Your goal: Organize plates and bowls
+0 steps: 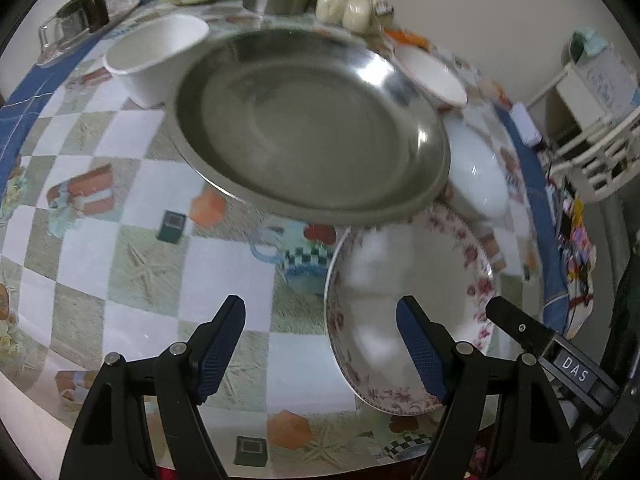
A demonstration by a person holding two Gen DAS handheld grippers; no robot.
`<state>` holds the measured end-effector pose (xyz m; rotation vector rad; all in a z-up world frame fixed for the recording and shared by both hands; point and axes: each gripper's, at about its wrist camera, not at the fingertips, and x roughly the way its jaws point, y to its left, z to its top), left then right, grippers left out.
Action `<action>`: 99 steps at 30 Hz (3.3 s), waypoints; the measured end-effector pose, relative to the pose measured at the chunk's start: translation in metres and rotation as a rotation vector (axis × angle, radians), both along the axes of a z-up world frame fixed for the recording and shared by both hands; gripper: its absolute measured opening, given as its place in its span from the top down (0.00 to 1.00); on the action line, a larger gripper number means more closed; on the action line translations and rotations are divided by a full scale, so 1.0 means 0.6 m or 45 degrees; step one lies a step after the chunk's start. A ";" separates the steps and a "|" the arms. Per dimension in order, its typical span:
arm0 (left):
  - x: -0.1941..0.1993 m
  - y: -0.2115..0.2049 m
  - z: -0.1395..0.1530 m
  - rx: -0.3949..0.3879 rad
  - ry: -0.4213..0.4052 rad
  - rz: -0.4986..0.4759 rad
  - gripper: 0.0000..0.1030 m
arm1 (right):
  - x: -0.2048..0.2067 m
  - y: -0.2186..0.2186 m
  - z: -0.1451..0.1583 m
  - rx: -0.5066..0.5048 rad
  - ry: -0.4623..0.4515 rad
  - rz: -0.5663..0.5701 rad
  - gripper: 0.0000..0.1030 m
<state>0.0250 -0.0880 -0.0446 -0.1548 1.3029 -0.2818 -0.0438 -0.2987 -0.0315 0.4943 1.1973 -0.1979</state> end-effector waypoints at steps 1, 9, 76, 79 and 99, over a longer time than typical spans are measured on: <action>0.000 -0.006 -0.006 0.012 0.016 -0.009 0.23 | 0.001 -0.001 -0.003 0.003 0.009 0.001 0.09; 0.007 -0.034 -0.036 0.108 0.081 -0.062 0.23 | 0.010 -0.006 -0.028 0.007 0.089 0.020 0.09; -0.020 -0.050 -0.040 0.244 -0.004 -0.114 0.29 | 0.015 0.012 -0.080 -0.074 0.094 -0.081 0.55; -0.022 -0.053 -0.037 0.223 0.006 -0.137 0.42 | 0.011 0.001 -0.082 -0.010 0.073 -0.089 0.67; -0.028 -0.042 0.019 0.049 -0.049 -0.155 0.75 | -0.007 0.011 -0.028 0.039 -0.015 -0.037 0.84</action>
